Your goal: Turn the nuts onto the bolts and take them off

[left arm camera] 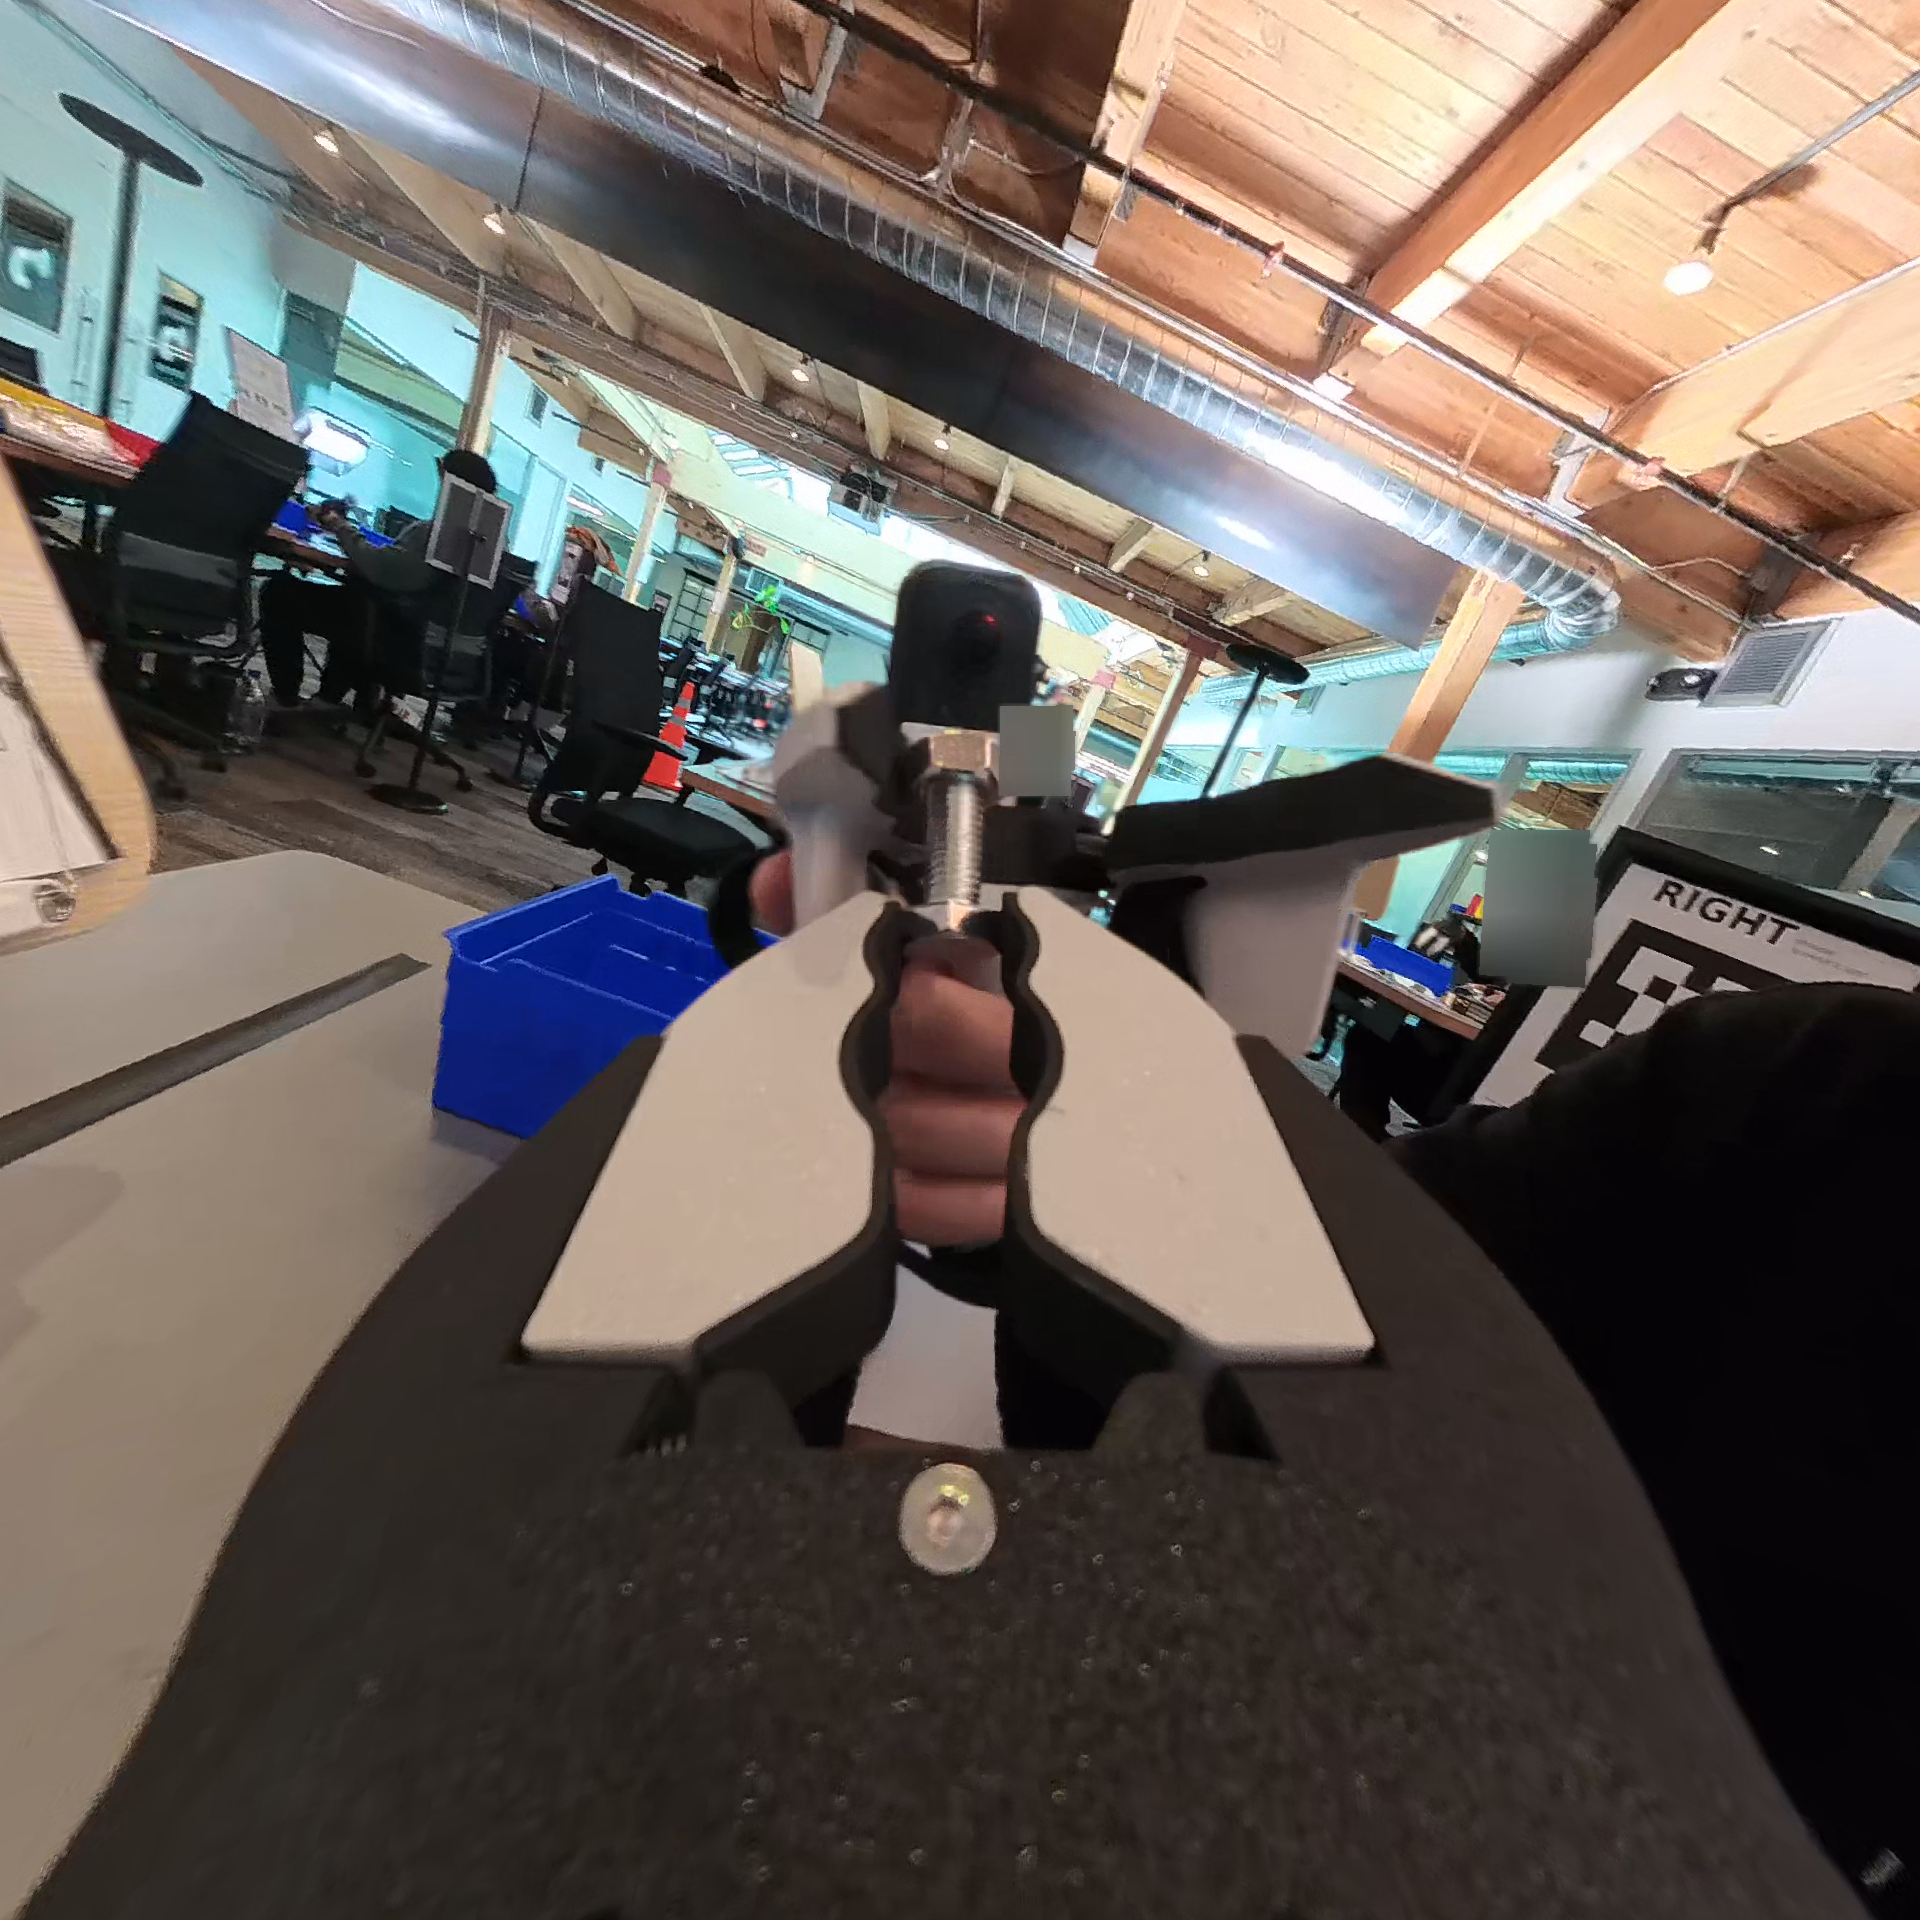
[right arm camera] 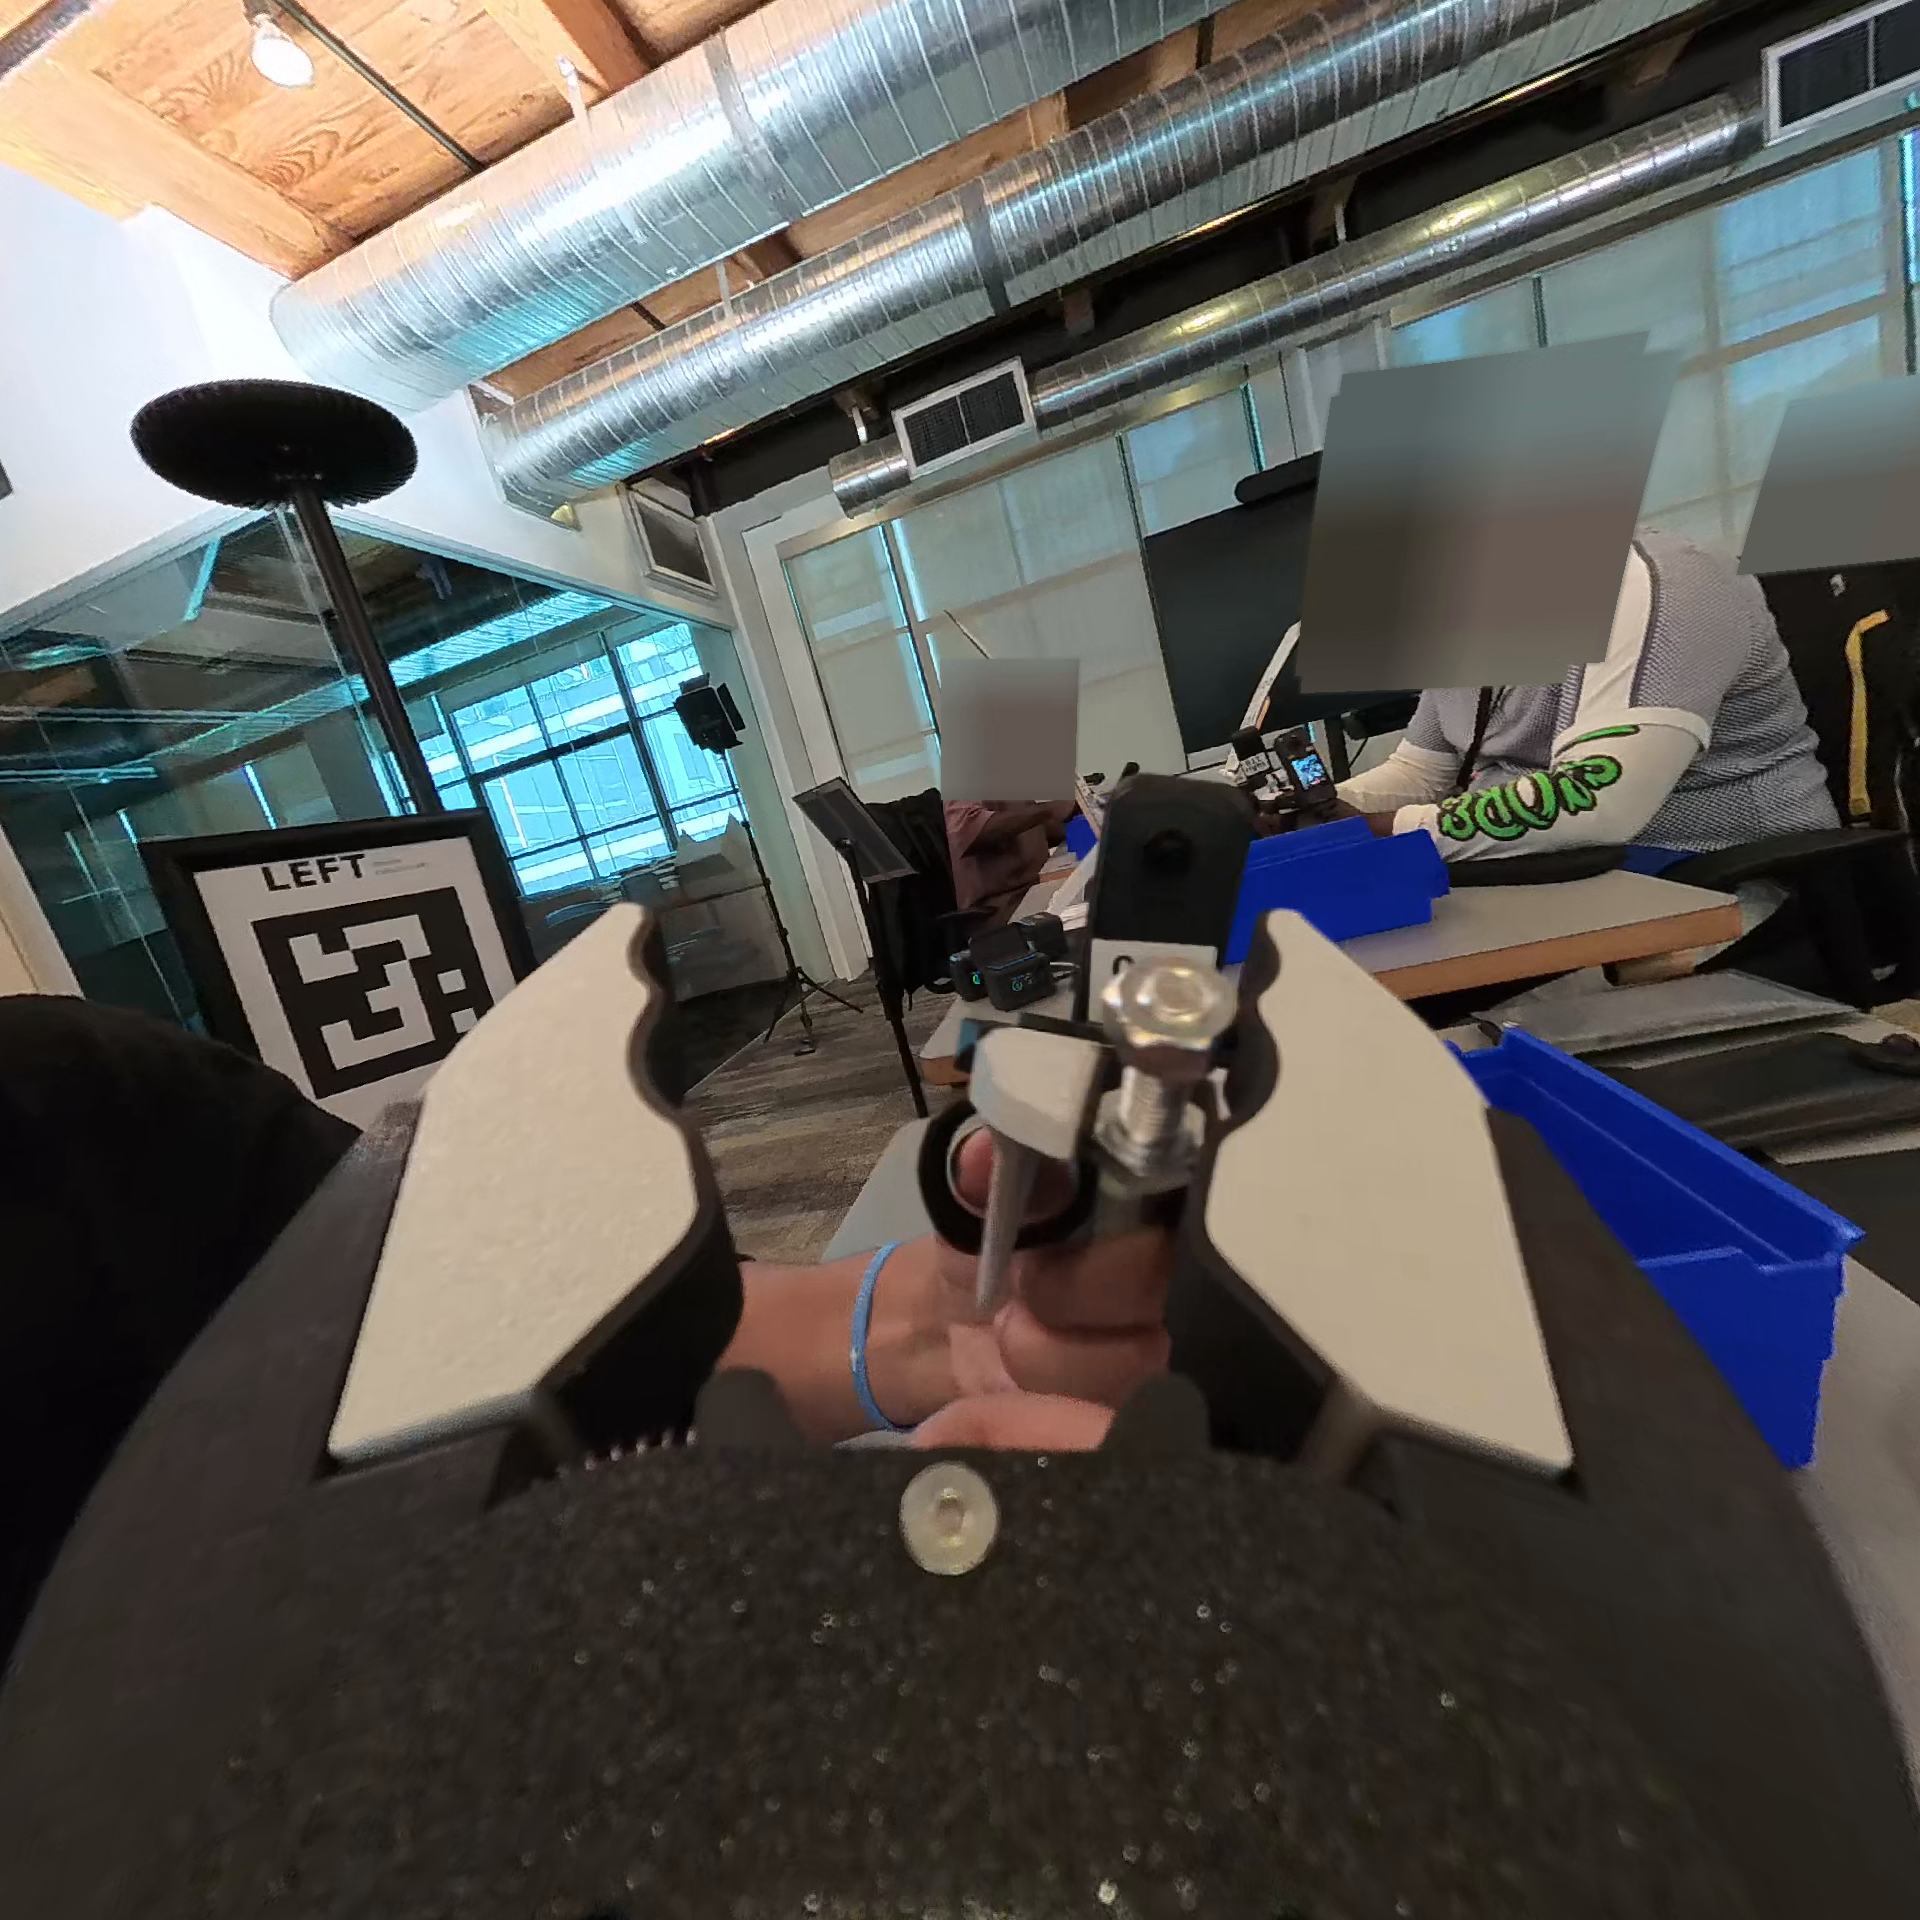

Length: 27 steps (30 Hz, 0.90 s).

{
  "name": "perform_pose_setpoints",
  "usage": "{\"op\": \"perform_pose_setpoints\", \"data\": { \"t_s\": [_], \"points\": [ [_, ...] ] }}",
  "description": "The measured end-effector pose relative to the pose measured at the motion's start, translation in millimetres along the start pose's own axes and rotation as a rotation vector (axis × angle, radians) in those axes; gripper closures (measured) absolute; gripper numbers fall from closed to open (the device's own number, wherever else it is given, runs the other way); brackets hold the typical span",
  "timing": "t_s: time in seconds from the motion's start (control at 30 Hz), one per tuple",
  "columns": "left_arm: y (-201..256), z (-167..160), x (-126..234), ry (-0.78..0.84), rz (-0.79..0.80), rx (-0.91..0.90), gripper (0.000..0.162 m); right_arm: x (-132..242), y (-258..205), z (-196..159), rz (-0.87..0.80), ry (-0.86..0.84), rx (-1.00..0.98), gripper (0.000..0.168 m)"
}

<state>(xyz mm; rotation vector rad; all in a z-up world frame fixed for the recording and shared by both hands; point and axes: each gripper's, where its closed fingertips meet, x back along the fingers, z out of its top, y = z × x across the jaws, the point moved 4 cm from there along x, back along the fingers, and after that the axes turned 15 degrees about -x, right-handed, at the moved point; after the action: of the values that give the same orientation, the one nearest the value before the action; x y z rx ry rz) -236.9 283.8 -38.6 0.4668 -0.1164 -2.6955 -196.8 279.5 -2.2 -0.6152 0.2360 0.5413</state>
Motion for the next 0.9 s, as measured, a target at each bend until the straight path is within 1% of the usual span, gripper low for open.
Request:
{"op": "perform_pose_setpoints", "data": {
  "t_s": [0.03,0.13,0.2,0.27,0.37,0.5,0.57,0.63,0.73,0.83,0.9],
  "points": [
    [-2.6,1.6,2.3,0.010,0.017,-0.002,0.145,-0.2,-0.2,0.2,-0.009,0.001,0.003,0.061],
    [-8.0,11.7,13.2,0.055,0.046,-0.001,0.145,-0.3,1.1,0.0,-0.027,-0.004,0.014,0.058],
    [-10.6,17.6,19.8,0.066,0.072,-0.013,0.145,0.7,2.5,0.2,-0.030,-0.006,0.013,0.062],
    [-8.7,20.7,22.1,0.070,0.056,-0.013,0.145,2.7,5.8,1.8,-0.047,0.004,0.015,0.064],
    [-3.8,15.7,15.1,0.037,0.035,-0.025,0.145,4.4,9.1,3.3,-0.052,0.018,-0.002,0.064],
    [2.2,-0.2,-0.5,-0.032,0.005,-0.032,0.145,0.9,5.4,0.4,-0.030,0.009,-0.002,0.064],
    [0.9,-3.2,-2.7,-0.036,0.015,-0.029,0.145,-0.9,1.2,-0.6,-0.014,0.006,0.008,0.063],
    [-0.9,-0.2,0.4,-0.018,0.019,-0.025,0.145,-1.6,0.6,-0.7,-0.024,0.000,0.013,0.060],
    [-6.1,9.8,10.7,0.012,0.054,-0.031,0.145,-0.5,1.2,-0.2,-0.026,-0.003,0.009,0.060],
    [-8.1,16.3,18.4,0.031,0.061,-0.030,0.145,1.8,3.6,1.2,-0.034,0.004,0.012,0.065],
    [-5.8,15.9,18.0,0.023,0.042,-0.031,0.145,4.2,9.3,2.2,-0.062,0.011,0.011,0.065]
  ]
}}
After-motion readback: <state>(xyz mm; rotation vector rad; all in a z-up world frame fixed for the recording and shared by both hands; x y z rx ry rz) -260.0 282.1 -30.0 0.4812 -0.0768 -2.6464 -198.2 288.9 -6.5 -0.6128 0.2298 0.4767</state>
